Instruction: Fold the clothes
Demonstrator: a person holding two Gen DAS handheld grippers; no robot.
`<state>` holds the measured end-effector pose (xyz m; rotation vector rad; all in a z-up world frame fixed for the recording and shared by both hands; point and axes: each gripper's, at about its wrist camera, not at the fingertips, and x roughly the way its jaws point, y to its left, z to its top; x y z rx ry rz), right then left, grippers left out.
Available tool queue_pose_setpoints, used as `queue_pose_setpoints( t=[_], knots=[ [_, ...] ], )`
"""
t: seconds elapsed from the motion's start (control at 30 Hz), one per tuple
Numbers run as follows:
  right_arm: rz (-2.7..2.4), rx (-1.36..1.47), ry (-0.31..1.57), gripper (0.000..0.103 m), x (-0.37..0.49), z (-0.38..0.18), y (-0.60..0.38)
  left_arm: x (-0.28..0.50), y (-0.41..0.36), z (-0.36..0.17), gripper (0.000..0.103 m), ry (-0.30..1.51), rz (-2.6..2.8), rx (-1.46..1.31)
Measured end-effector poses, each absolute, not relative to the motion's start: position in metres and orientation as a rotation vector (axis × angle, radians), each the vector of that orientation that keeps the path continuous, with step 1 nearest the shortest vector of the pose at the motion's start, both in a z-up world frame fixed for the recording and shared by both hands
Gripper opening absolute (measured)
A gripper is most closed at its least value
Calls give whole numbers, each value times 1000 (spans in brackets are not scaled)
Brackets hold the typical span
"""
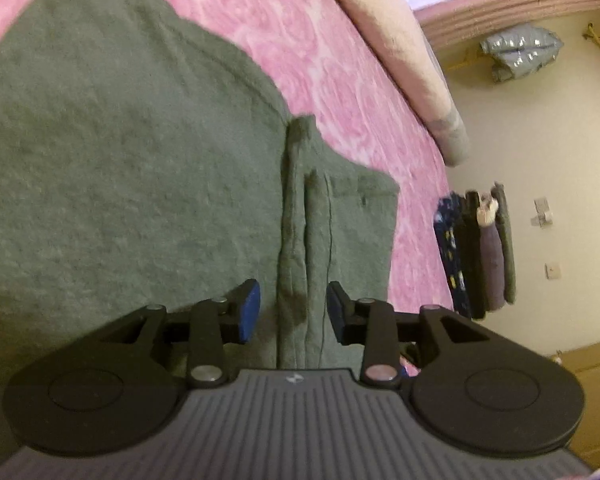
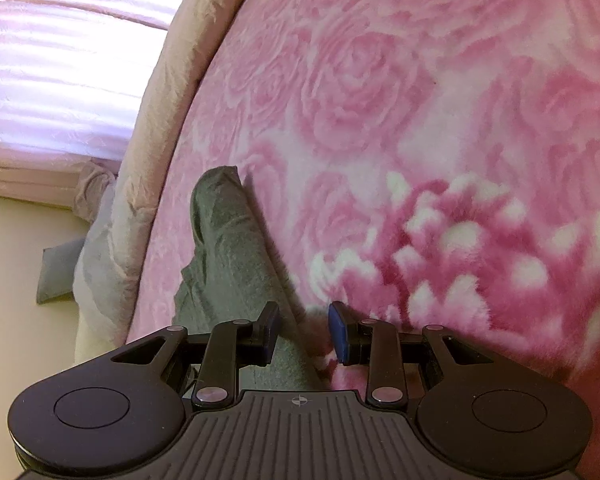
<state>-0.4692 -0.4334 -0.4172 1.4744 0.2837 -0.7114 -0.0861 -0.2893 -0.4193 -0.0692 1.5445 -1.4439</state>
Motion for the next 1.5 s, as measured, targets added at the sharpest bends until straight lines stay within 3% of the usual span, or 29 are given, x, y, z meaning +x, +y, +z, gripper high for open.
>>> queue_pose_setpoints(
  t=[0.33,0.43,0.47,0.87,1.1,1.17,1.23,1.5],
  knots=[
    [-709,1464,271,32,-467,-417,-432,-104,-308,-429,28,1586,-1521,-119],
    [-713,1442,283,32,-465,-414,-430,-108,-308,-424,3,1547,-1552,-52],
    [-715,1430,293,32,-463,-412,-430,-108,-307,-421,3,1520,-1561,-36],
    [-628,1083,568,33,-353,-367,-407,-10,-253,-337,3,1219,-1465,41],
    [-603,921,659,33,-299,-374,-370,30,-236,-390,7,1341,-1329,5],
    [-606,903,642,33,-304,-373,-367,35,-230,-401,14,1372,-1330,-60],
    [-609,887,623,33,-310,-372,-363,38,-221,-403,23,1402,-1356,-140],
    [-604,631,586,33,-356,-354,-313,19,-148,-370,27,1287,-1352,-97]
  ],
)
